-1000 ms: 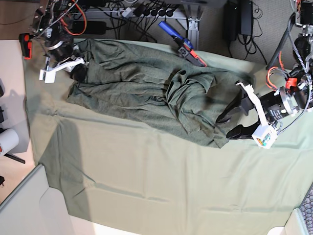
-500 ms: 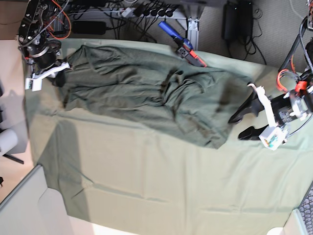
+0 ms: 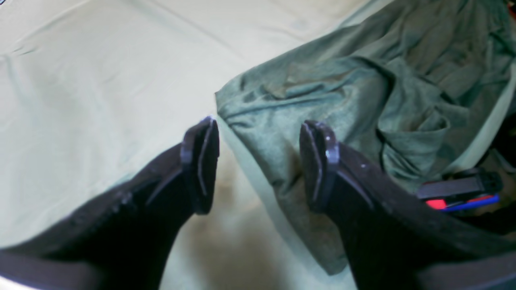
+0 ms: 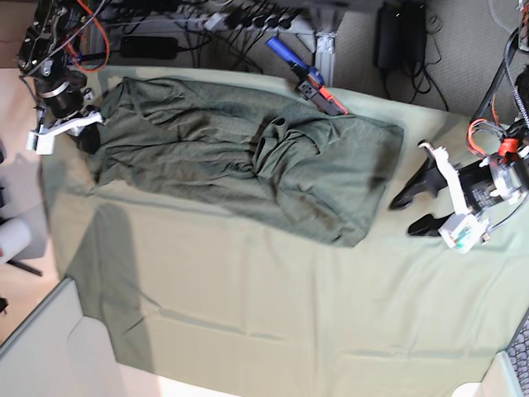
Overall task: Fold the T-shirt properly
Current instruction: 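Release the left gripper and move the right gripper onto the folded bundle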
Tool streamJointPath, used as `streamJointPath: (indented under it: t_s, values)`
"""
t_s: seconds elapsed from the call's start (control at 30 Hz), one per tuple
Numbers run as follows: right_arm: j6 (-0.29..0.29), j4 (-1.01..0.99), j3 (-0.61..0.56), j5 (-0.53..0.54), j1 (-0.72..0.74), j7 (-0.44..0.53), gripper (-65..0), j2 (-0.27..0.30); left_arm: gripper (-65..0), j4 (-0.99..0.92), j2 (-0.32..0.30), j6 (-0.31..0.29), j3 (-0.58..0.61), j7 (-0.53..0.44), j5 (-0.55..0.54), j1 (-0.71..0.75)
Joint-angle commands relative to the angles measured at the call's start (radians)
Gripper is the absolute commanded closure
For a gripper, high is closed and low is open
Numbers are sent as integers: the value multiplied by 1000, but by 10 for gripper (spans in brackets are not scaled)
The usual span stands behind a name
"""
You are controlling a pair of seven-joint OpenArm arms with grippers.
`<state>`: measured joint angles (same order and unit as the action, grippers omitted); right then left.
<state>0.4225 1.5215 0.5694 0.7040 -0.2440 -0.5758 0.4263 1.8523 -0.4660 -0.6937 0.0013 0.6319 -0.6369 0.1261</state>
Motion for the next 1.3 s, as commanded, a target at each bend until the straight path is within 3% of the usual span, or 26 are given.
streamJointPath:
  t_s: [0.0,0.13,0.3,0.5,0.63,0.83,1.27]
  values:
    - [9,63,7,39,13,9,0,-14,-352,18,-22,-4,-23,-22,-14,-6]
    - [9,261,-11,41,16,-13,0,-170,-352,17,-57,-4,-93,-22,-39,5]
    - [9,378,-133,21,16,-21,0,-332,-352,17,-111,-4,-140,-22,-70,8]
    - [11,394,-328,-40,27,7,0,-484,-352,17,-166,-4,-140,-22,-71,13]
    - [11,394,-456,-139,50,46,0,-558,-352,17,-166,-4,-140,-22,-71,13]
    - [11,378,-599,-275,69,101,0,-577,-352,17,-166,-4,-140,-22,-75,13]
    - [11,294,-745,-305,102,180,0,-578,-352,17,-166,-4,-140,-21,-85,13]
